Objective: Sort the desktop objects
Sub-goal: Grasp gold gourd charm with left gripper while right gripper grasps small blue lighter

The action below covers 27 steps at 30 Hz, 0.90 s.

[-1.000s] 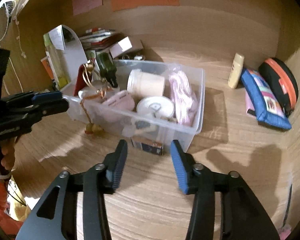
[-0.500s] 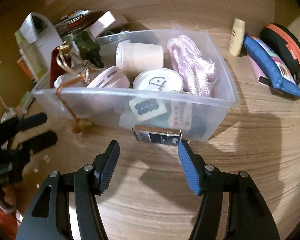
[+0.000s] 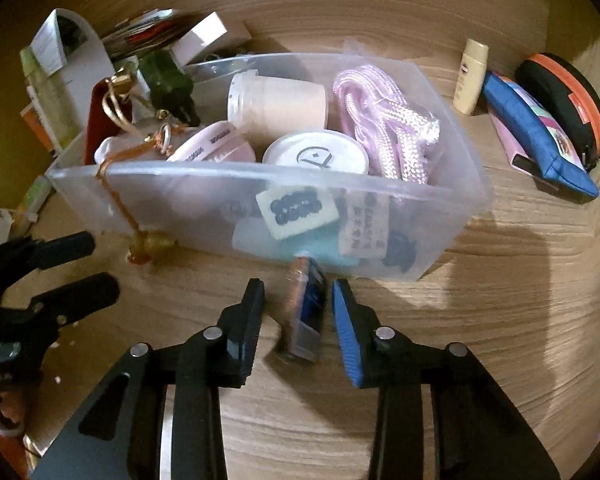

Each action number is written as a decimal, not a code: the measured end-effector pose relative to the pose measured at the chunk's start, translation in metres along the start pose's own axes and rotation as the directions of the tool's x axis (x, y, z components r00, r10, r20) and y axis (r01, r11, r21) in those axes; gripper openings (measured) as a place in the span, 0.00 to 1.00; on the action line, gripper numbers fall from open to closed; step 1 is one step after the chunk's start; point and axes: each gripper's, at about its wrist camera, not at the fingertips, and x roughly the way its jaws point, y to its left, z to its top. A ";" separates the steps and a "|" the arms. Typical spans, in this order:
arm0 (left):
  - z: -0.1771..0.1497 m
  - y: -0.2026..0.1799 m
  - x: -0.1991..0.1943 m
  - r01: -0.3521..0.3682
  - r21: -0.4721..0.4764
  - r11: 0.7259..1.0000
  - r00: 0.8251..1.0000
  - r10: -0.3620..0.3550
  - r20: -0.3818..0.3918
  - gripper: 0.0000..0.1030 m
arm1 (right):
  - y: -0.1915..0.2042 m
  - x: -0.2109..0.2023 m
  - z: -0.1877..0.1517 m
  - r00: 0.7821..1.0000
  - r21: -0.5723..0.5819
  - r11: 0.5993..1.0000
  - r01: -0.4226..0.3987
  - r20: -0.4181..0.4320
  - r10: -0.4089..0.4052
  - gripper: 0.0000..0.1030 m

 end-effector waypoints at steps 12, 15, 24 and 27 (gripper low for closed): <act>0.012 -0.018 0.026 -0.045 -0.065 0.997 0.999 0.044 -0.027 0.56 | -0.015 -0.016 -0.002 0.995 -0.068 0.993 -0.096 0.027 0.098 0.07; 0.015 -0.016 0.029 -0.060 -0.096 0.994 0.998 0.057 -0.030 0.52 | -0.018 -0.022 0.001 0.990 -0.066 0.989 -0.132 0.035 0.134 0.07; 0.015 -0.021 0.032 -0.055 -0.111 0.992 0.998 0.053 -0.024 0.30 | -0.034 -0.018 -0.007 0.984 -0.040 0.984 -0.171 0.050 0.173 0.07; 0.014 -0.023 0.028 -0.050 -0.099 0.994 0.999 0.049 -0.010 0.30 | -0.036 -0.023 -0.009 0.981 -0.035 0.983 -0.180 0.069 0.182 0.07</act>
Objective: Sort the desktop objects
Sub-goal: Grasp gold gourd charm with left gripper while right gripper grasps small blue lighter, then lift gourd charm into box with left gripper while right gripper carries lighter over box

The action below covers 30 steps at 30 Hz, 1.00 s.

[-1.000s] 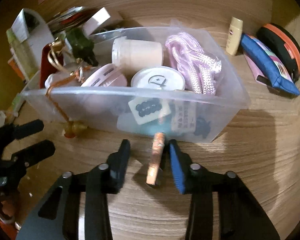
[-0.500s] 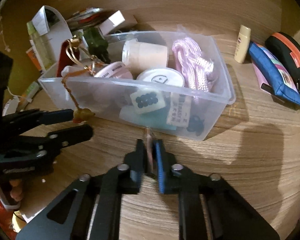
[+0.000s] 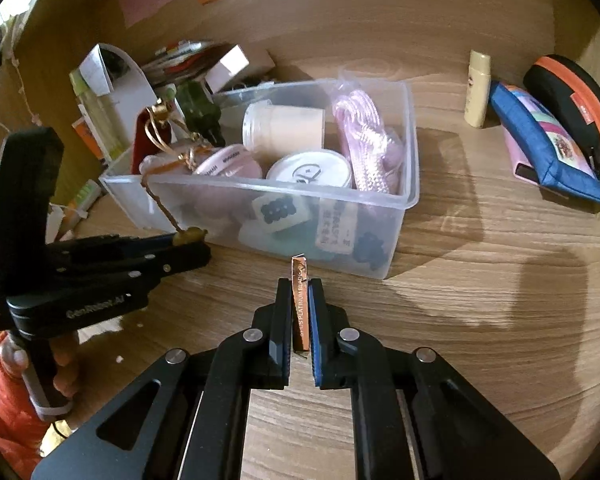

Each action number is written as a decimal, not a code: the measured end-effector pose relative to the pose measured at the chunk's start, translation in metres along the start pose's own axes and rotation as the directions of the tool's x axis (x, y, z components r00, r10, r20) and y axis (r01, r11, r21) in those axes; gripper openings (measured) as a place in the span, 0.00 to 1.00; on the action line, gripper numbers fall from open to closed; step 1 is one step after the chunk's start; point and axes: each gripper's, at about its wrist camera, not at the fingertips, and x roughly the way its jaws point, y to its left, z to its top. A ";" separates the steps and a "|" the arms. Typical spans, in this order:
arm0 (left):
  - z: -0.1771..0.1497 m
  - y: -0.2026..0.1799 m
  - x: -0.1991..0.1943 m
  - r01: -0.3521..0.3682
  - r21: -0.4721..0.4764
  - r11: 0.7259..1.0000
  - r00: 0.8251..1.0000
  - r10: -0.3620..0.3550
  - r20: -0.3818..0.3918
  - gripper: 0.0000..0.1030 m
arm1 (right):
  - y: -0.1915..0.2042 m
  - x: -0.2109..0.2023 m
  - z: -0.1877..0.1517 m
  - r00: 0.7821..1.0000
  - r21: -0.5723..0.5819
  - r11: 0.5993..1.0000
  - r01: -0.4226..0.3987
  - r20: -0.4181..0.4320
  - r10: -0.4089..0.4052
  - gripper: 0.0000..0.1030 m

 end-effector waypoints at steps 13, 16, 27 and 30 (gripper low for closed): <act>-0.004 -0.010 -0.037 0.065 0.042 0.997 0.994 -0.068 0.082 0.30 | 0.008 -0.027 0.010 0.997 -0.008 1.000 -0.013 0.072 0.014 0.07; -0.001 -0.011 -0.044 0.067 0.044 0.997 0.992 -0.071 0.102 0.30 | 0.009 -0.031 0.015 0.996 -0.015 1.000 -0.016 0.088 0.017 0.07; 0.018 -0.006 -0.069 0.039 0.069 0.997 0.982 -0.051 0.182 0.30 | 0.010 -0.036 0.031 0.992 -0.011 0.999 -0.031 0.122 0.032 0.07; 0.024 -0.004 -0.072 0.039 0.070 0.997 0.979 -0.052 0.199 0.30 | 0.011 -0.034 0.039 0.991 -0.016 0.999 -0.029 0.134 0.031 0.07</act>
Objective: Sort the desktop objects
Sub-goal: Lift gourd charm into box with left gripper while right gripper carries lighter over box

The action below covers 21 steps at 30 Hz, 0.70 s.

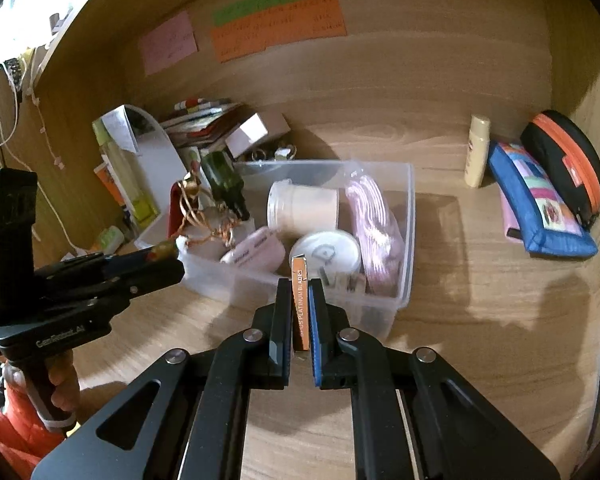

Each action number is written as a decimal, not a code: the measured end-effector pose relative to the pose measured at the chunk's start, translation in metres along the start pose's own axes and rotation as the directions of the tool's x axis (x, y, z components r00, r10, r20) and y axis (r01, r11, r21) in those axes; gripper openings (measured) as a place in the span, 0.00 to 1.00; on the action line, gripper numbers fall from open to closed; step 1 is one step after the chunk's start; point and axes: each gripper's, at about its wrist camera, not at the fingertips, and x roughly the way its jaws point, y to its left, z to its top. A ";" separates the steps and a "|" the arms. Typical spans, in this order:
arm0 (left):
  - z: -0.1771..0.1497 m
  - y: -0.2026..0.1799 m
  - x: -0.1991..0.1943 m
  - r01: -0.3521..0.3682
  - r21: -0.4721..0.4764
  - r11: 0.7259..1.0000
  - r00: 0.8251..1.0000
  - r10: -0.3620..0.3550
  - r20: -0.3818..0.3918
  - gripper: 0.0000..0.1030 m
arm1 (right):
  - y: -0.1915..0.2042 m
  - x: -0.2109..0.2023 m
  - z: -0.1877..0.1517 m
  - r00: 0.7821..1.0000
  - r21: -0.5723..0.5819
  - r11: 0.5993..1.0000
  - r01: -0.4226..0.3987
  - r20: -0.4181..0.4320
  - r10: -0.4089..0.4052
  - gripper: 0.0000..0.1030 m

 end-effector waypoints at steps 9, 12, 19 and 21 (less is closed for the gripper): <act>0.018 0.003 0.014 0.002 0.023 1.000 1.000 -0.002 0.004 0.30 | -0.001 0.012 0.021 1.000 -0.016 1.000 0.003 0.017 -0.003 0.07; 0.022 0.006 0.026 0.001 0.025 1.000 1.000 0.000 -0.013 0.30 | -0.003 0.024 0.026 1.000 -0.010 1.000 -0.002 0.004 0.002 0.07; 0.018 0.015 0.047 0.004 0.011 1.000 0.998 -0.003 -0.061 0.30 | -0.010 0.050 0.028 0.999 0.004 1.000 -0.001 -0.046 0.002 0.07; 0.018 0.018 0.050 -0.007 0.009 1.000 0.998 0.007 -0.063 0.30 | -0.011 0.057 0.027 0.998 0.008 1.000 0.004 -0.057 -0.004 0.07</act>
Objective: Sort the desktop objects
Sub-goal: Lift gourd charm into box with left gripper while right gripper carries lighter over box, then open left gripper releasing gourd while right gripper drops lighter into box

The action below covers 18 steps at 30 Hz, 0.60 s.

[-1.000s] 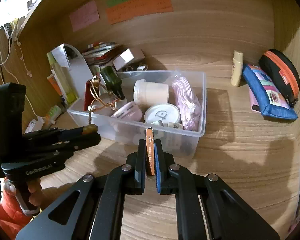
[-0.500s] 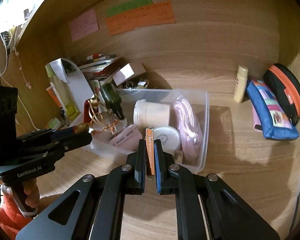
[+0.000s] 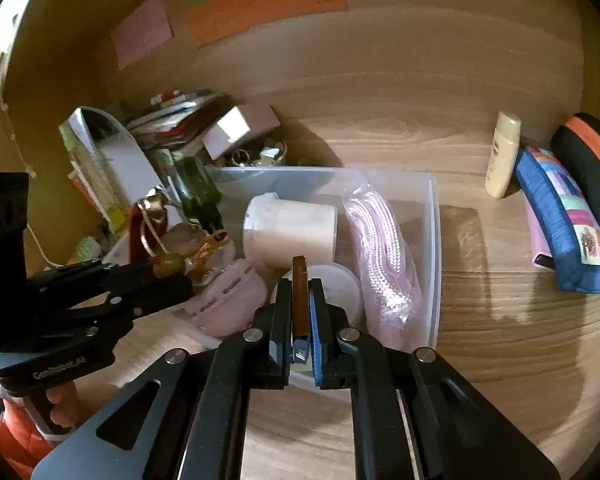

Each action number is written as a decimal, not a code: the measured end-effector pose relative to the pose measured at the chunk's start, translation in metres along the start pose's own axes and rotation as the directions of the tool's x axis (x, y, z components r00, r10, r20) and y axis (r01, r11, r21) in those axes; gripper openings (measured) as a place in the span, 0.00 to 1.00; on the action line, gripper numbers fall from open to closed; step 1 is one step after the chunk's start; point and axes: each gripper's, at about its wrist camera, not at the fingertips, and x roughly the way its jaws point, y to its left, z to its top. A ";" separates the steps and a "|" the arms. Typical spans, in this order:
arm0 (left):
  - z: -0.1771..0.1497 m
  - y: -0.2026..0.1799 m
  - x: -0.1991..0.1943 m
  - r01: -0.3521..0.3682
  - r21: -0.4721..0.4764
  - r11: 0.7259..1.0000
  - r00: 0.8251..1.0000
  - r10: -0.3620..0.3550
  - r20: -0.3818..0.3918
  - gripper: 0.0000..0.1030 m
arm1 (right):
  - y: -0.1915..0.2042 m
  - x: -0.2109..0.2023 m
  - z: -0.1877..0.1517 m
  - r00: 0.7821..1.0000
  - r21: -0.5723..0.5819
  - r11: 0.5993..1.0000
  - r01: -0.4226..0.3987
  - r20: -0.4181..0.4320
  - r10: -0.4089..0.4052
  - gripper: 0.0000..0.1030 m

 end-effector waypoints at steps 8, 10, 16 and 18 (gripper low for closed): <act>-0.001 0.002 -0.004 0.001 0.004 1.000 1.000 -0.001 0.010 0.30 | 0.007 0.005 -0.004 0.999 -0.037 0.998 0.043 0.002 -0.043 0.07; 0.000 -0.001 -0.006 -0.001 0.011 1.000 1.000 0.001 0.020 0.30 | 0.013 0.001 -0.004 0.998 -0.066 0.996 0.060 0.018 -0.059 0.07; 0.002 -0.005 -0.017 -0.008 0.019 1.000 0.999 0.007 0.052 0.47 | 0.021 -0.008 -0.004 0.996 -0.097 0.991 0.087 0.023 -0.086 0.19; 0.002 -0.006 -0.024 -0.016 0.015 1.000 0.997 0.015 0.074 0.57 | 0.022 -0.013 -0.005 0.995 -0.091 0.991 0.100 0.035 -0.097 0.34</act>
